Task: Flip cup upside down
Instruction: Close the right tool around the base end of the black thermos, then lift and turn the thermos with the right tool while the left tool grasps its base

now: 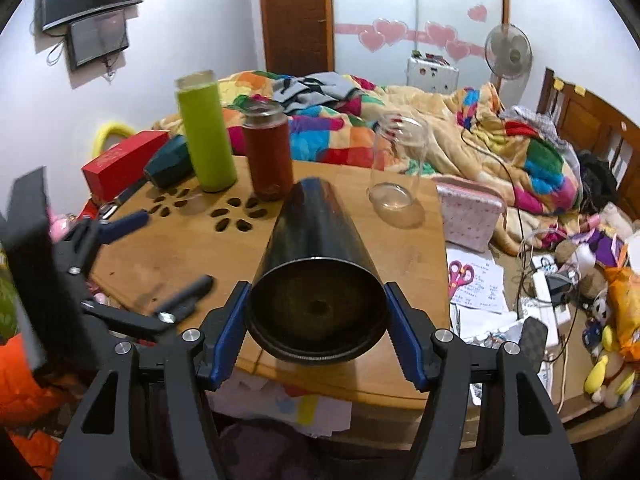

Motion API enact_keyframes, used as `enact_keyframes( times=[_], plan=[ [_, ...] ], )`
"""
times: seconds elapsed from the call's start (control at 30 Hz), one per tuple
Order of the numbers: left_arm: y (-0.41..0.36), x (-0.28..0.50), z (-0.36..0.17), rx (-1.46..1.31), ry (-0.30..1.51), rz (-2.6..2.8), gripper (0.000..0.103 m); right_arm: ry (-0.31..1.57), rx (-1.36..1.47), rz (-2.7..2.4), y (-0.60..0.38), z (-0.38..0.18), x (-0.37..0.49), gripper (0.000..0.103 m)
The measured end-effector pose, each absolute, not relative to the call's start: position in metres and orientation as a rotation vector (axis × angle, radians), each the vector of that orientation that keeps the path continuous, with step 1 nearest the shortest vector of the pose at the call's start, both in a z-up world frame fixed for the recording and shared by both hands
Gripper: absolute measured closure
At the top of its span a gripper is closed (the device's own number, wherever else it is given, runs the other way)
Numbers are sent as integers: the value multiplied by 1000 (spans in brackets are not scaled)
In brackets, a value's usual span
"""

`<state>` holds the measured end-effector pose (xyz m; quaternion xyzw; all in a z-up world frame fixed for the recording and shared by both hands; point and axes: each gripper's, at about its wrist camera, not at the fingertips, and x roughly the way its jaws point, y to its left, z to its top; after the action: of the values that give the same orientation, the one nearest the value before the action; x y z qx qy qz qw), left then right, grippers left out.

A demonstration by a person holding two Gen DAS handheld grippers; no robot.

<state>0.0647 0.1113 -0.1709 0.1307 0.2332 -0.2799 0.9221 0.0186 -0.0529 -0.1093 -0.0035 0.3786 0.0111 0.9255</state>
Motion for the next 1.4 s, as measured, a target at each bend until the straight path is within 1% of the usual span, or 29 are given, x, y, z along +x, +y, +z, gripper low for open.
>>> enact_keyframes(
  times=[0.27, 0.47, 0.6, 0.83, 1.07, 1.17, 1.23, 1.4],
  plan=[
    [108, 57, -167, 279, 408, -612, 0, 771, -116, 93, -23, -93, 8, 41],
    [104, 48, -170, 326, 358, -638, 0, 772, -125, 143, -20, -86, 8, 42],
    [99, 47, -172, 334, 365, -685, 11, 773, -146, 172, -13, -84, 7, 41],
    [98, 42, -169, 335, 312, -709, 12, 782, -191, 264, -5, -79, 2, 41],
    [101, 41, -167, 322, 306, -721, 13, 793, -289, 337, 5, -75, -2, 41],
    [101, 41, -166, 323, 297, -703, 17, 789, -286, 340, 5, -72, -3, 41],
    [102, 43, -164, 325, 294, -682, 21, 775, -275, 341, 2, -68, -6, 41],
    [110, 55, -158, 287, 313, -642, 28, 714, -240, 320, -6, -54, -18, 41]
  ],
)
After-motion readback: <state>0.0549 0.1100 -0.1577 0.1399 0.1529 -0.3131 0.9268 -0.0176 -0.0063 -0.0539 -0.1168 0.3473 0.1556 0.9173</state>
